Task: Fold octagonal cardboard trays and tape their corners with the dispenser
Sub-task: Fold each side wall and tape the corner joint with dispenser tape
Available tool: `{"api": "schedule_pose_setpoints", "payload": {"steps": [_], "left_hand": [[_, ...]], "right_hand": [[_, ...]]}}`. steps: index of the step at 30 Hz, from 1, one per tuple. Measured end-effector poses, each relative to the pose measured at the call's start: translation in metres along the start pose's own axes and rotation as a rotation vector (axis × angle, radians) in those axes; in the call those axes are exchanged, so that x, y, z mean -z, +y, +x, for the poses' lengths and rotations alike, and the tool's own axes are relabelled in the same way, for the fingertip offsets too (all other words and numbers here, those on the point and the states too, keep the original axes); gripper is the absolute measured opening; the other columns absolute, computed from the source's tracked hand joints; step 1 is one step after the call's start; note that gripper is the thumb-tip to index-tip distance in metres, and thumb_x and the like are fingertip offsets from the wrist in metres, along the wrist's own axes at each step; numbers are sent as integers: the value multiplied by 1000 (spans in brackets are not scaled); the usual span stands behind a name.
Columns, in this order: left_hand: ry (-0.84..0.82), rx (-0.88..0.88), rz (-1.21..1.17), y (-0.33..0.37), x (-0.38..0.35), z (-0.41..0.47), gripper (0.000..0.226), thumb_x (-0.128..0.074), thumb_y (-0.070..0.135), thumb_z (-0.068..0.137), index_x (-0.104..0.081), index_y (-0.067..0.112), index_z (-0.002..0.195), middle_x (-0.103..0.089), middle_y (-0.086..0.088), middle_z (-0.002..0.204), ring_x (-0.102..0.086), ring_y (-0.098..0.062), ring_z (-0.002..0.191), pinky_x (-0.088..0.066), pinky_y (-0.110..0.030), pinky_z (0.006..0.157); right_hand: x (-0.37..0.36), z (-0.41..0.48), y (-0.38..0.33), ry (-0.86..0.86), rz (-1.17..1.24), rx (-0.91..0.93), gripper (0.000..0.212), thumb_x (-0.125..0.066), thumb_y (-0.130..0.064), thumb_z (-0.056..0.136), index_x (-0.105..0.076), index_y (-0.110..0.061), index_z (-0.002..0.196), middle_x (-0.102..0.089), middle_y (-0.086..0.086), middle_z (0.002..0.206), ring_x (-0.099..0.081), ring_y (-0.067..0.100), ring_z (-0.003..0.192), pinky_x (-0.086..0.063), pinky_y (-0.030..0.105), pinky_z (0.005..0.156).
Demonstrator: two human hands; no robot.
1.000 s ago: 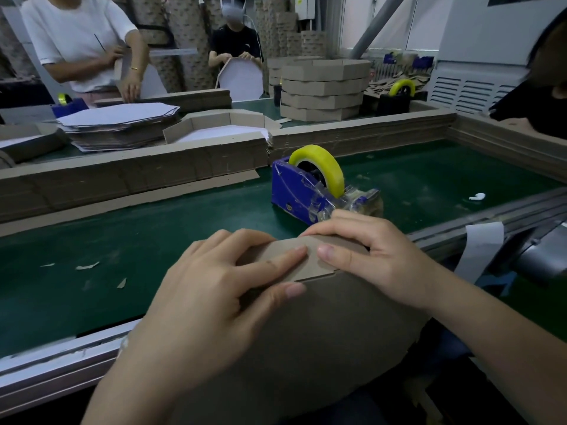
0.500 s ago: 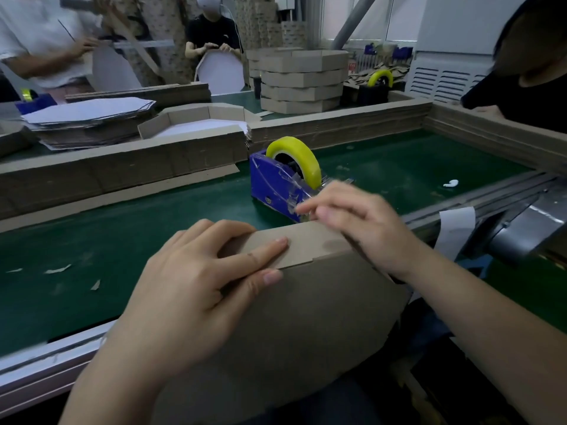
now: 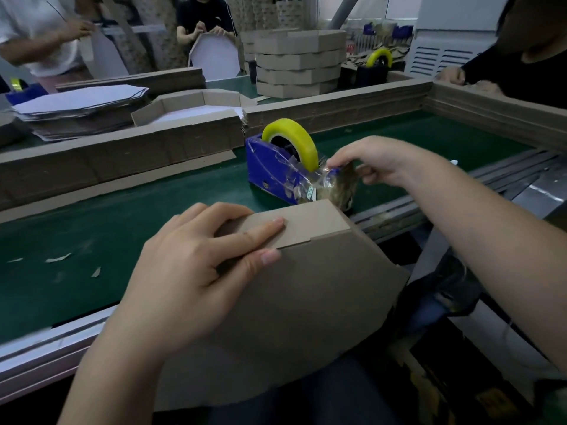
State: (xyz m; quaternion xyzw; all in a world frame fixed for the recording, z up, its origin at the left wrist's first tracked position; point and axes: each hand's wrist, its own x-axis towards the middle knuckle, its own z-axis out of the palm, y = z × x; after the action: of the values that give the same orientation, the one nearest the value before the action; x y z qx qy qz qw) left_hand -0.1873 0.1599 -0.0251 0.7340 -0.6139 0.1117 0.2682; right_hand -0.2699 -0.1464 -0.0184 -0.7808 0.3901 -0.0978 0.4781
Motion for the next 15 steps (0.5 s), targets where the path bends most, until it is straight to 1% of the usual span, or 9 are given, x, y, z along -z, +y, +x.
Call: {"api": "schedule_pose_setpoints", "payload": {"steps": [2,3,4,5,7,8,11,13,15], "left_hand": [[1,1,-11,0,0,0,40,-44,50,91,-65,37,122,-64,7,112,-60,-23,94,-50,-45,73],[1,1,-14,0,0,-1,39,-44,50,91,-65,37,122,-64,7,112,-60,-23,94,-50,-45,73],[1,-1,-12,0,0,0,39,-45,50,91,-65,37,122,-64,7,112,-60,-24,94,-50,-46,73],[0,-4,-8,0,-1,0,40,-45,50,91,-65,36,122,-64,7,113,-60,-24,94,-50,-46,73],[-9,-4,-2,0,-2,1,40,-44,51,91,-65,36,123,-64,7,113,-59,-24,95,-50,-45,74],[-8,-2,-1,0,-3,1,40,-45,51,91,-65,37,123,-64,7,113,-59,-23,95,-50,-45,74],[5,-3,-1,-1,-3,1,39,-46,50,91,-65,36,123,-64,8,113,-60,-23,95,-50,-45,74],[7,-1,-4,-1,-3,1,39,-46,50,91,-65,37,122,-64,8,113,-60,-22,95,-50,-45,74],[9,9,-15,-2,-4,2,39,-46,51,91,-65,37,122,-64,9,113,-59,-22,95,-50,-44,75]], "right_hand": [[5,-2,-1,-54,226,-16,22,-75,-31,67,-74,-16,84,-53,0,94,-30,6,59,-26,20,54],[8,-3,-3,-71,320,-17,17,-74,-30,67,-75,-18,78,-50,-2,93,-30,5,58,-28,19,55],[9,-4,-5,-76,375,-19,11,-74,-29,70,-75,-19,73,-47,-3,92,-31,5,58,-31,18,57],[10,-4,-7,-70,400,-26,9,-73,-27,74,-74,-18,70,-45,-3,89,-32,5,59,-36,19,60],[8,-4,-6,-23,431,-45,12,-71,-21,79,-70,-16,68,-43,-4,79,-34,5,56,-44,23,65],[5,-4,-5,5,459,-43,13,-69,-18,80,-67,-15,68,-43,-5,74,-34,4,53,-45,25,66],[-2,-5,3,53,579,9,17,-64,-12,83,-61,-14,66,-48,-6,67,-34,2,47,-45,23,62],[-5,-5,9,67,668,71,21,-61,-9,84,-58,-14,64,-53,-6,63,-36,2,47,-44,23,61],[-8,-7,16,77,770,129,27,-59,-5,84,-57,-14,59,-54,-5,57,-39,3,47,-45,24,61]]}}
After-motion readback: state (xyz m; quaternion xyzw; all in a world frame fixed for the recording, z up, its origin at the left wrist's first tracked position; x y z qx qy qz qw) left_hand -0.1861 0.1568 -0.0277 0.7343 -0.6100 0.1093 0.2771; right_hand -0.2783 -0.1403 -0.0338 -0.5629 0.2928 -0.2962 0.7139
